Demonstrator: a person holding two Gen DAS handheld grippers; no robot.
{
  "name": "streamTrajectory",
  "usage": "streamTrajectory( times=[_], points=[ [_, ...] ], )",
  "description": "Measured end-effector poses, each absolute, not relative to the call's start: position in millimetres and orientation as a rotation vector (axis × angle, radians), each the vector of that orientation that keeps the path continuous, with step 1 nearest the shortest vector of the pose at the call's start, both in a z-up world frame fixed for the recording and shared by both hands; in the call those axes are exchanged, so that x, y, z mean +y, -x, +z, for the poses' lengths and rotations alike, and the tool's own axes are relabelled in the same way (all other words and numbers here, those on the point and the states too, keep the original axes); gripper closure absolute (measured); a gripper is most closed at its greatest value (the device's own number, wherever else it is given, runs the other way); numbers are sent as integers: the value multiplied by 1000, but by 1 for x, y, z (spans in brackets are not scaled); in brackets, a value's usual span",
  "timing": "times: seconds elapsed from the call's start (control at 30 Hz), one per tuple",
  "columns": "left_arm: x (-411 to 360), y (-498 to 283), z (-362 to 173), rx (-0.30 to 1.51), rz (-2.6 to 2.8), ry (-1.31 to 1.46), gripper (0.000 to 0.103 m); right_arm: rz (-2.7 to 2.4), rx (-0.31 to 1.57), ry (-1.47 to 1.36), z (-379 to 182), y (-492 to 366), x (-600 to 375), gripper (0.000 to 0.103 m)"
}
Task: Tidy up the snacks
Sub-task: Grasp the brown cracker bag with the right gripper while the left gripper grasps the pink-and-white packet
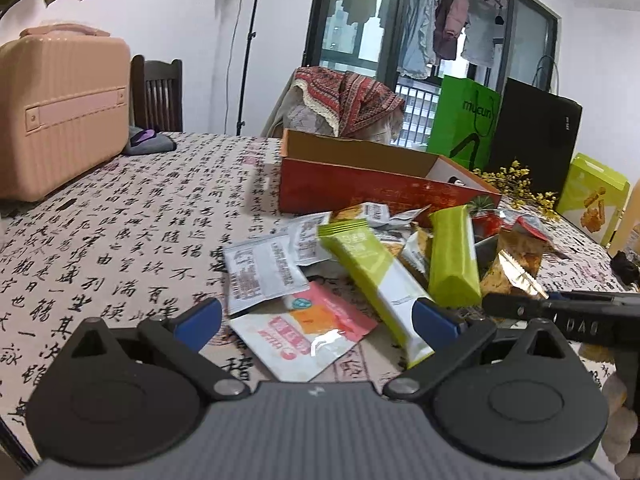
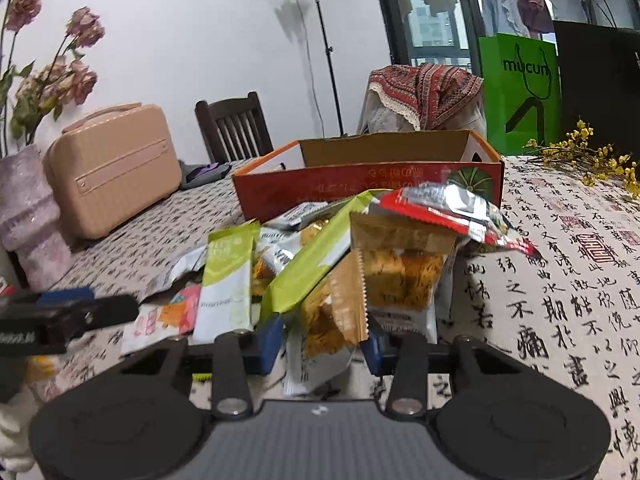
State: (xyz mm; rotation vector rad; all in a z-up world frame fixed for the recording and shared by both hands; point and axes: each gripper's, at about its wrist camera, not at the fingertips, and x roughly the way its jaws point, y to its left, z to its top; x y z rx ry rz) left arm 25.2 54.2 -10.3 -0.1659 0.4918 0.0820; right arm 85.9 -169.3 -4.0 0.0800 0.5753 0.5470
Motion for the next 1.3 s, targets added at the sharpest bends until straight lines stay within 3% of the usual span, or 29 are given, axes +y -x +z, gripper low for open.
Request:
streamTrajectory(
  times=[0.1,0.83,1.2,1.3],
  points=[
    [60,-26,-12,507,98,170,0,561,582,-81,-6,-88,-169,85],
    [48,-80,-33,702,55,-59,0,470,434,-155,7,-53,-228,87],
    [49,-100,-34,753,39,13,0,501,450,-189,-1,-54,-233,87],
    [44,-91,-32,750,37,20,8,503,453,-199,-4,-54,-236,87]
  ],
)
